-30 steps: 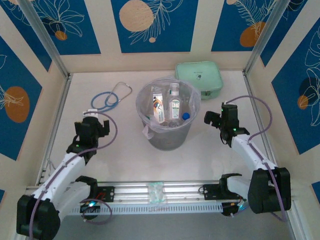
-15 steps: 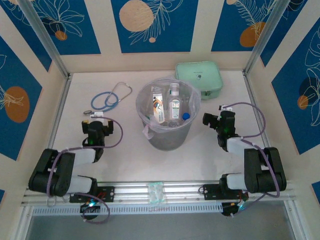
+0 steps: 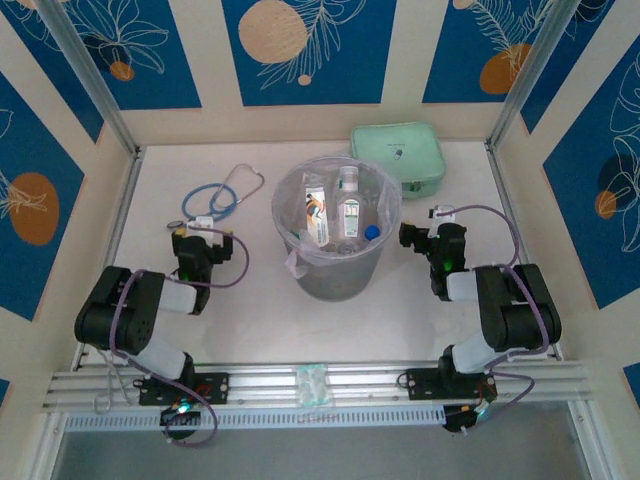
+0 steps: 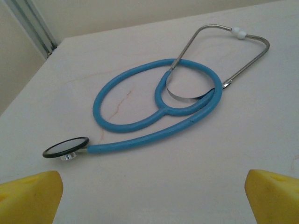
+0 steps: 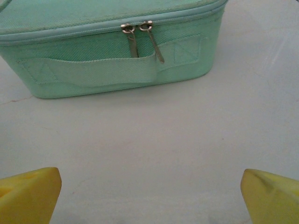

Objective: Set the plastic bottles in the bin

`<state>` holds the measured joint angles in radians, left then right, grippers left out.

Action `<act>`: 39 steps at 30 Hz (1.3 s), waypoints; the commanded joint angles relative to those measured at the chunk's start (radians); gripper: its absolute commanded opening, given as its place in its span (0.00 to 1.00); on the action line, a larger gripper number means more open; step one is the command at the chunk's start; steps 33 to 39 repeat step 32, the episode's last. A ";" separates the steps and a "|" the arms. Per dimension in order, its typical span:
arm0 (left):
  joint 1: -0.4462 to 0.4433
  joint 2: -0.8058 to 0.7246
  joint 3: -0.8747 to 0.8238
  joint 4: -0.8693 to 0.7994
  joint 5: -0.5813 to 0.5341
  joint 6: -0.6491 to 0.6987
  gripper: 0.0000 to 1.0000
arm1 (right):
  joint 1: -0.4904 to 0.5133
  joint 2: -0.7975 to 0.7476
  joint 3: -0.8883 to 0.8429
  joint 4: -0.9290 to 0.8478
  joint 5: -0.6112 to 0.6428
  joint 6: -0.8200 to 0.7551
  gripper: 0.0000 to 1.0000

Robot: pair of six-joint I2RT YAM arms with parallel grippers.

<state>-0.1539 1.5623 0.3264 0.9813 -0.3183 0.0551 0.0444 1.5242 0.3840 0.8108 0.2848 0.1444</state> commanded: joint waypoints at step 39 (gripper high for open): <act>0.021 0.013 0.025 0.025 0.027 -0.011 0.99 | -0.017 -0.002 0.013 0.032 -0.033 -0.010 0.99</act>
